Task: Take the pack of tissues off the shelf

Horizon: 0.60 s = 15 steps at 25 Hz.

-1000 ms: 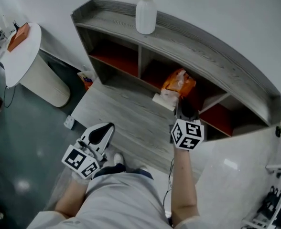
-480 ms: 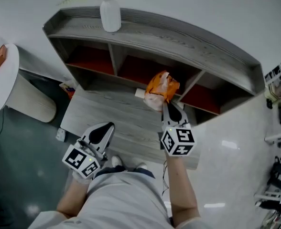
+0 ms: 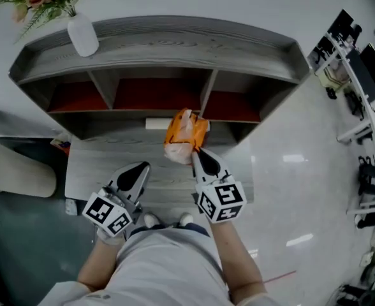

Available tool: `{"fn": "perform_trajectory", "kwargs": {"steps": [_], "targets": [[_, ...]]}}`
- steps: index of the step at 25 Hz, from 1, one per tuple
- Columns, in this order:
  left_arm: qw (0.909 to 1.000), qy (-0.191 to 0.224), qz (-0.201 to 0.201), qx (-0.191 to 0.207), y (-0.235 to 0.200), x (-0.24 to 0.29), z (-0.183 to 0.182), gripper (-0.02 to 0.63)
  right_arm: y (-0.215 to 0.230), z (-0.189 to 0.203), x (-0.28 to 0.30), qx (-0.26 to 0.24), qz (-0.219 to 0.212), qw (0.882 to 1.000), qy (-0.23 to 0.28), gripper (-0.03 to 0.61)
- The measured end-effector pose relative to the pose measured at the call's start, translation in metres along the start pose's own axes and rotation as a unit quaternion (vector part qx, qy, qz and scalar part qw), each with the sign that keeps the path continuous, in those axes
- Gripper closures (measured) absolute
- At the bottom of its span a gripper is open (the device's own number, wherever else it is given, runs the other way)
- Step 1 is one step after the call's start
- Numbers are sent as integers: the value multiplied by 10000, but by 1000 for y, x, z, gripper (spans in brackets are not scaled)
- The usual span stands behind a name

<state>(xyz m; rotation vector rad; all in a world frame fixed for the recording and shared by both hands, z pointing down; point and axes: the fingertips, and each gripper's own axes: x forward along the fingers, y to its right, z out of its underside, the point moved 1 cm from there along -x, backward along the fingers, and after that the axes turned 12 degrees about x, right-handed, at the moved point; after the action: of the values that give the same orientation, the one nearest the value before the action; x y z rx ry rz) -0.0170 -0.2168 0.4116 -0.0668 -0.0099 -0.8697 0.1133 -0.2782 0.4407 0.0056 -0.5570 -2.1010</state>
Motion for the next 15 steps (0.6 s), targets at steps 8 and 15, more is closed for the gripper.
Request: {"fn": "perform_trajectory", "kwargs": {"steps": [8,15], "targets": [[9969,-110,779,-30,26,37,9,597,27,13,-40,230,657,9974,165,557],[9903,-229,1369,-7,51,61,15,597,50,20,-74,455,1185,9910,415,557]]}}
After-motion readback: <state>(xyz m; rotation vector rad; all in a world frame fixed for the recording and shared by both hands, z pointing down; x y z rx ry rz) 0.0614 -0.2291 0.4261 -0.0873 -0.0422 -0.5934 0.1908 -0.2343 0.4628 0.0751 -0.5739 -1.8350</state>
